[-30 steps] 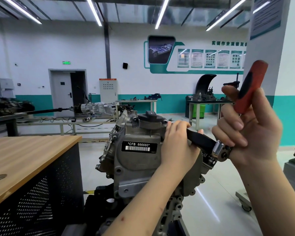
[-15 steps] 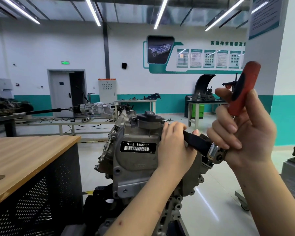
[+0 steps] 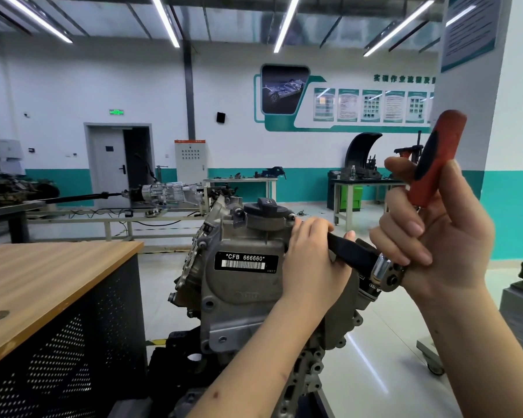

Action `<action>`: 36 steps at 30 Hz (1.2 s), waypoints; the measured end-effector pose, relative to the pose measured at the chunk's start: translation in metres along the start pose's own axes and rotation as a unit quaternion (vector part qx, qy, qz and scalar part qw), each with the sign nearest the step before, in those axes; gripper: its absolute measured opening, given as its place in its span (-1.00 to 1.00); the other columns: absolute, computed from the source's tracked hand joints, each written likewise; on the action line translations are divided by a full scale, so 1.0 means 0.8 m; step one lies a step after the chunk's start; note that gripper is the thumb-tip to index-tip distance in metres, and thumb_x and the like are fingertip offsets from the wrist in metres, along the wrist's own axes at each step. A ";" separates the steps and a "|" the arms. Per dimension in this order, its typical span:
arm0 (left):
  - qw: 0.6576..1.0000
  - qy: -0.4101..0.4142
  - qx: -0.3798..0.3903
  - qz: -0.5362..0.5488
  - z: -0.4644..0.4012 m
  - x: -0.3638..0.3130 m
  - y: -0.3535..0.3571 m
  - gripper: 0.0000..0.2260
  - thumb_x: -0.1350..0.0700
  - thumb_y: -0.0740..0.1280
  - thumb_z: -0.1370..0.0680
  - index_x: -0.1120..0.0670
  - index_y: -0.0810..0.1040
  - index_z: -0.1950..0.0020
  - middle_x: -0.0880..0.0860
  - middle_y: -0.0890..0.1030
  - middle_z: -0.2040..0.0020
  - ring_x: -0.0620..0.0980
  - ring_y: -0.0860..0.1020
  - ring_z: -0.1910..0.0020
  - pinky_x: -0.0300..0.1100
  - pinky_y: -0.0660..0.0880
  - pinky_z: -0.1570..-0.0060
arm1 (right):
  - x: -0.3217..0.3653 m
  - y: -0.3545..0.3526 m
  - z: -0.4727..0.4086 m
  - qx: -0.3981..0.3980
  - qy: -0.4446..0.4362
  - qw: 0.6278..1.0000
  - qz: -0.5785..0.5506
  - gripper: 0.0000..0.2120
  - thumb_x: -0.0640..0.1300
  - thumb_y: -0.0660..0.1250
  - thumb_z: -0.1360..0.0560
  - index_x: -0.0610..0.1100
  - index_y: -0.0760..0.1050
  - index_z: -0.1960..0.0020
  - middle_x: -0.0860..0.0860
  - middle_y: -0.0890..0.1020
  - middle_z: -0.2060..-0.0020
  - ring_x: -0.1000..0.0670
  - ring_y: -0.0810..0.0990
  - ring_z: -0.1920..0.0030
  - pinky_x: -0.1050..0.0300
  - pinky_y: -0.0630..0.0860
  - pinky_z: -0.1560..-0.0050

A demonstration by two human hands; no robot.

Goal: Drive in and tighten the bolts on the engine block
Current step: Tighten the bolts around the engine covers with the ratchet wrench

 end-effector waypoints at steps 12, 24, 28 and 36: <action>0.998 0.020 -0.022 0.049 -0.003 -0.001 -0.009 -0.82 0.19 0.31 -0.50 0.25 0.47 -0.05 0.12 0.50 -0.03 0.10 0.45 -0.06 -0.13 0.37 -0.03 | -0.004 0.010 -0.003 -0.051 -0.020 0.998 -0.011 -0.61 0.07 0.08 -0.44 -0.12 0.61 0.19 0.08 0.30 0.63 0.15 0.05 0.71 0.47 0.14 0.63; 0.978 0.107 -0.073 0.164 0.009 -0.041 -0.026 -0.89 0.22 0.32 -0.31 0.07 0.41 0.32 0.10 0.49 0.35 0.08 0.47 0.28 -0.26 0.32 0.30 | -0.010 0.013 -0.017 -0.098 -0.019 0.995 -0.002 -0.67 0.06 0.08 -0.56 -0.17 0.46 0.10 0.07 0.30 0.61 0.18 0.14 0.71 0.42 0.12 0.64; 0.987 0.101 0.125 0.021 0.001 -0.039 -0.003 -0.64 0.32 0.29 -0.40 -0.03 0.21 0.41 -0.16 0.32 0.47 -0.23 0.32 0.37 -0.51 0.23 0.36 | -0.023 0.043 -0.020 0.117 0.104 0.933 0.325 -0.67 0.05 0.21 -0.48 -0.20 0.54 0.02 0.04 0.35 0.61 0.13 0.18 0.70 0.41 0.15 0.62; 0.976 0.081 -0.100 0.177 0.013 -0.044 -0.033 -0.92 0.28 0.32 -0.33 0.16 0.46 0.22 0.10 0.51 0.25 0.05 0.44 0.23 -0.17 0.36 0.22 | -0.004 0.009 -0.012 -0.197 -0.056 0.978 -0.033 -0.69 0.03 0.12 -0.57 -0.16 0.44 0.18 0.08 0.30 0.61 0.15 0.15 0.69 0.37 0.14 0.64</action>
Point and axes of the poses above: each hand's wrist, its own z-axis away from the middle knuckle, its own y-axis out of the palm, x = y × z, the point moved 6 cm from there along -z, towards the middle knuckle
